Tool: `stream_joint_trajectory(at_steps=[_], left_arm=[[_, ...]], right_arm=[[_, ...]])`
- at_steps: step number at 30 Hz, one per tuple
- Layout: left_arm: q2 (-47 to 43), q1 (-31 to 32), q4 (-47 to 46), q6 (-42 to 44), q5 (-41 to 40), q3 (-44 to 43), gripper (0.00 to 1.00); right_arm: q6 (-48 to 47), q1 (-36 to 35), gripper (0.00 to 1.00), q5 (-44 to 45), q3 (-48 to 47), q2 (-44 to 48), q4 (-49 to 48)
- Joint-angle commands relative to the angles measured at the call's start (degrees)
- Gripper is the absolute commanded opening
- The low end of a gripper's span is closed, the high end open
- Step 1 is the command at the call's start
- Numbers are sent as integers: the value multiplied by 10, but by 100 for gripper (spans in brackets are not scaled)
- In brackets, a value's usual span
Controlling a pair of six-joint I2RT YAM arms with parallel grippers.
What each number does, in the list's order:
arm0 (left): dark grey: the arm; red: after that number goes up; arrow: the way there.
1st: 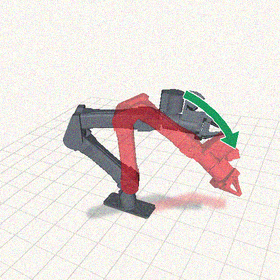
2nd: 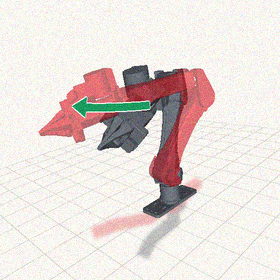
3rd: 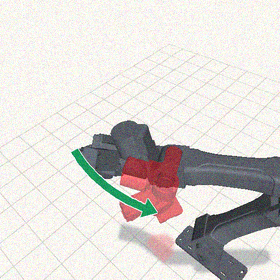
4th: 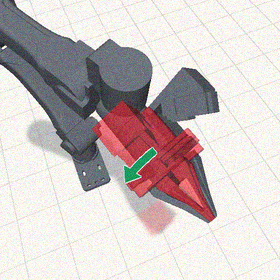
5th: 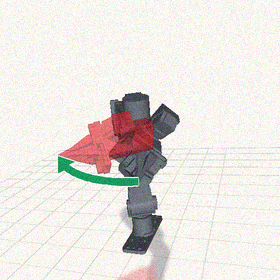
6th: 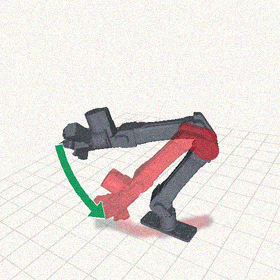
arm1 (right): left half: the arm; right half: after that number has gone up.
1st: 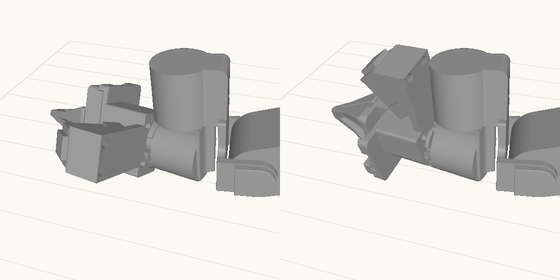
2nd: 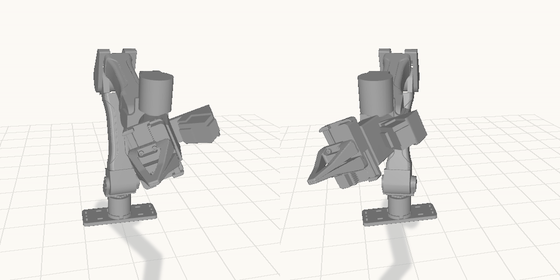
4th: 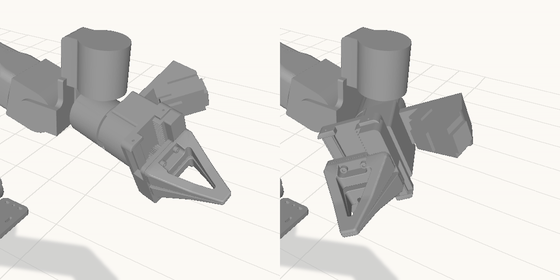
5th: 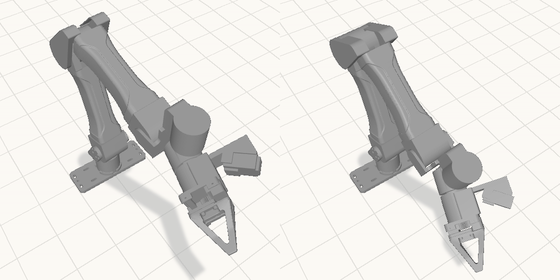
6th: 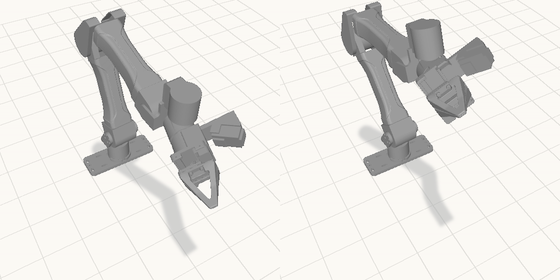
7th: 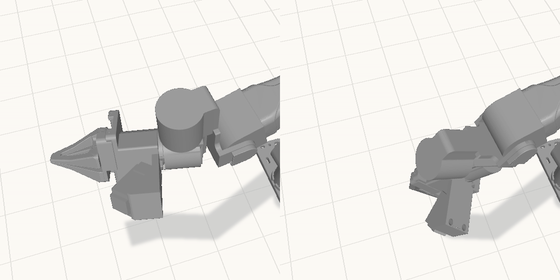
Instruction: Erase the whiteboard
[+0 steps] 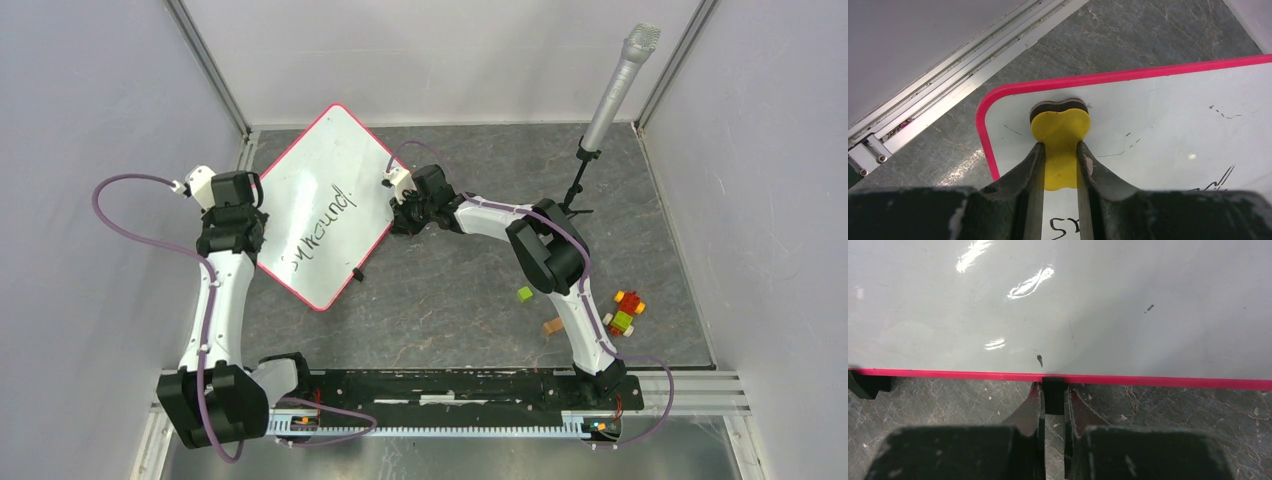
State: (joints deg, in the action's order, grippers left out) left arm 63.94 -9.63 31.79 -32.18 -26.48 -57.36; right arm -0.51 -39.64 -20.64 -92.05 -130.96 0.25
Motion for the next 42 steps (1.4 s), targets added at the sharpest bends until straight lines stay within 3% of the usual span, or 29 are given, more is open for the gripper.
stream_joint_trajectory(at_steps=[1,9,16,22,31,36,42], left_arm=[[-11,-13,48,-22,-34,35,20],[-22,57,60,-73,-54,68,19],[21,169,80,-129,-121,69,21],[19,150,100,-115,-163,37,22],[-40,7,80,-22,-122,21,24],[-40,13,79,-16,-82,28,21],[-29,70,80,-35,-94,55,20]], right_arm=[[4,19,0,32,-5,-11,33],[4,18,0,31,-1,-8,32],[4,18,0,30,0,-8,30],[4,19,0,31,1,-7,31],[4,19,0,29,1,-7,30],[4,20,0,28,2,-7,29],[4,20,0,28,1,-8,29]])
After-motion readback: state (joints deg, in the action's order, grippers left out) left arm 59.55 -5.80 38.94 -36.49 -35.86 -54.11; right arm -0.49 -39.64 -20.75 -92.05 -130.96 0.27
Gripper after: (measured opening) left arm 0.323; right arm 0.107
